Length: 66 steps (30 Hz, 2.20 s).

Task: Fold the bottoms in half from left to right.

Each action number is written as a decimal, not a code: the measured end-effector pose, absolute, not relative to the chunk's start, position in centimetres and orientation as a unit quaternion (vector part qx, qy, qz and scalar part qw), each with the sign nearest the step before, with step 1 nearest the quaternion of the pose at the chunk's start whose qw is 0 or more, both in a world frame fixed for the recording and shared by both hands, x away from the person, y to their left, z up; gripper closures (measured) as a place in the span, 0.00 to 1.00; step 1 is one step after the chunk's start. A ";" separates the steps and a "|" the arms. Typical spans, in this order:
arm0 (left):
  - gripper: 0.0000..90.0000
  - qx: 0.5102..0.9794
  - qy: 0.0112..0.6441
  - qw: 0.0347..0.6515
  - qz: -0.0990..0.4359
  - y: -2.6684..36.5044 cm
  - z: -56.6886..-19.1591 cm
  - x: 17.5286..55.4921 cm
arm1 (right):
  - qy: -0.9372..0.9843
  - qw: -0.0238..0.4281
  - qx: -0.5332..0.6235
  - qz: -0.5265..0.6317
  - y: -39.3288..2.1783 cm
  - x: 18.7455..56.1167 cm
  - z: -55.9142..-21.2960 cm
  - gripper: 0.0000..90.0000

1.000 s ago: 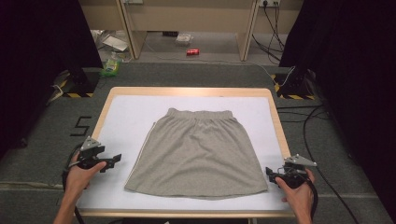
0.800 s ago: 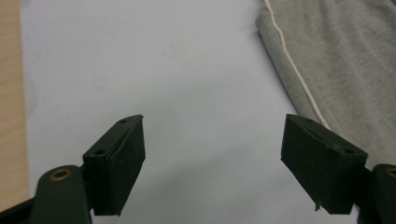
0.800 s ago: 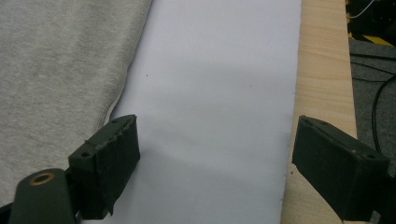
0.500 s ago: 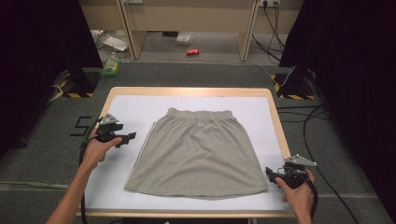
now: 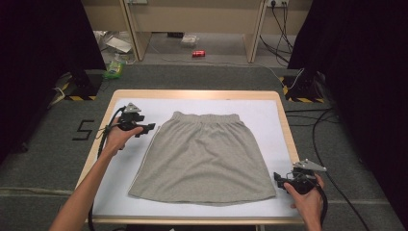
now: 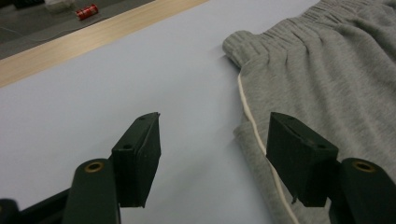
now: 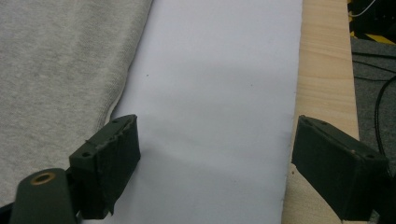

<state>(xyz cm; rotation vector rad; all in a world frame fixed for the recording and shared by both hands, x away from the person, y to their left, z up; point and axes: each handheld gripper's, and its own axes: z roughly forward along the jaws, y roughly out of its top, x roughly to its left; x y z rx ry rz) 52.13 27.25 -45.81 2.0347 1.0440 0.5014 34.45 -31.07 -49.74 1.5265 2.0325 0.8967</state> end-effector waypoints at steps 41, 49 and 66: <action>0.63 0.841 0.404 0.331 0.142 18.7 -47.4 60.3 | 0.734 0.217 0.554 0.326 -31.1 34.5 -49.8 0.17; 0.68 0.840 0.414 0.325 0.130 18.3 -47.7 60.7 | 0.734 0.216 0.555 0.326 -31.1 34.5 -49.8 0.17; 0.86 0.827 0.446 0.326 0.107 18.4 -47.7 60.8 | 0.738 0.226 0.545 0.326 -31.0 34.4 -49.6 0.21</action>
